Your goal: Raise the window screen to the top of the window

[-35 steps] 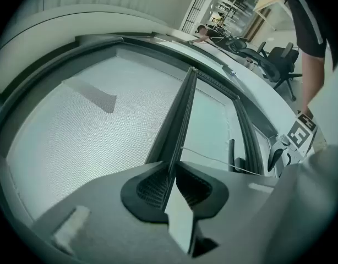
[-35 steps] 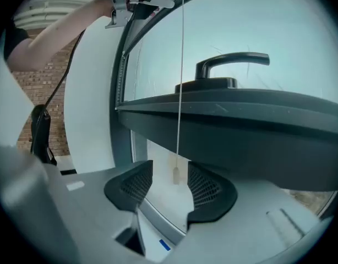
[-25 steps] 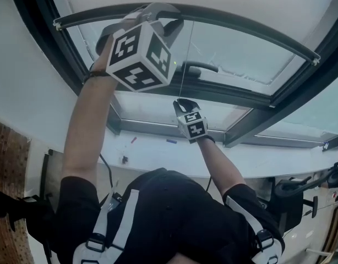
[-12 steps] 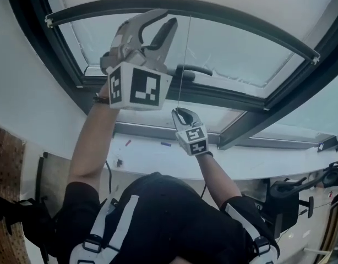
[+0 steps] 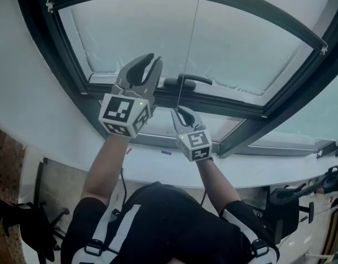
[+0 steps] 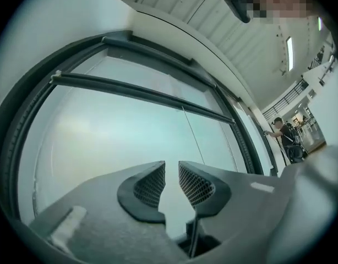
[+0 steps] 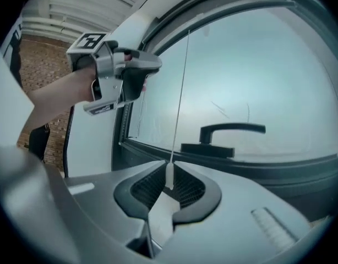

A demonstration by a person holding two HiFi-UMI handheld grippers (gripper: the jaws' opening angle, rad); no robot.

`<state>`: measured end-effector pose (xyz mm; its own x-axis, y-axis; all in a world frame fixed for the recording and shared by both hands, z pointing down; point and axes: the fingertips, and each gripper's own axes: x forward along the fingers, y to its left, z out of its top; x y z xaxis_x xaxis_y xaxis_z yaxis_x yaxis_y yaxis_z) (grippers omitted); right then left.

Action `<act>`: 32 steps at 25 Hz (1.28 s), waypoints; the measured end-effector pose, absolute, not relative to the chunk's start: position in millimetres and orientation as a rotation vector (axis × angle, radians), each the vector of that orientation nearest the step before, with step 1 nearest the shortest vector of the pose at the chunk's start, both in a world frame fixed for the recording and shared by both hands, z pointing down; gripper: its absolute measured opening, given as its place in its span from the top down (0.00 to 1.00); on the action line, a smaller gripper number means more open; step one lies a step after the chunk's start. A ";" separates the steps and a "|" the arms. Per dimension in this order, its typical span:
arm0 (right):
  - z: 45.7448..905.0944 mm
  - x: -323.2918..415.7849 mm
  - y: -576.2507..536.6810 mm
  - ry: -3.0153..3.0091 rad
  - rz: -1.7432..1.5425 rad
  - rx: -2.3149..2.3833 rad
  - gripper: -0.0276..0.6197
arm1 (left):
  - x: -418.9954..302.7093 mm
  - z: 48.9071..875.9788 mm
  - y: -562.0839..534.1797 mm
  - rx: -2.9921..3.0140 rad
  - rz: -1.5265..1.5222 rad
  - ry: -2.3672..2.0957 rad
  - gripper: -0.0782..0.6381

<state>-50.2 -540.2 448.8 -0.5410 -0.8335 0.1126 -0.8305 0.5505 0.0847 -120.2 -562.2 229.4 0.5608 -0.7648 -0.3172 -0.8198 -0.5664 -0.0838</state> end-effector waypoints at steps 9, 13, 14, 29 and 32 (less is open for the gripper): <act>371.6 -47.1 -543.0 -2.683 -0.274 1.502 0.88 | -118.1 265.0 -555.2 -2.608 0.304 1.332 0.78; 342.2 -45.8 -547.0 -2.690 -0.339 1.536 0.88 | -118.9 275.1 -557.7 -2.635 0.295 1.330 0.78; 333.6 -46.3 -548.2 -2.692 -0.364 1.540 0.88 | -119.7 276.8 -559.1 -2.637 0.293 1.332 0.78; 232.1 -48.4 -556.6 -2.652 -0.672 1.596 0.88 | -113.1 283.9 -552.3 -2.730 0.239 1.240 0.88; 216.4 -54.6 -559.7 -2.677 -0.684 1.606 0.88 | -123.9 284.2 -554.0 -2.702 0.242 1.288 0.88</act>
<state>-54.6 -559.7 216.4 -0.4935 -0.8299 -0.2604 -0.8530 0.4034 0.3311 -123.9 -554.0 284.2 0.6208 -0.7571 -0.2035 -0.7794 -0.6241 -0.0553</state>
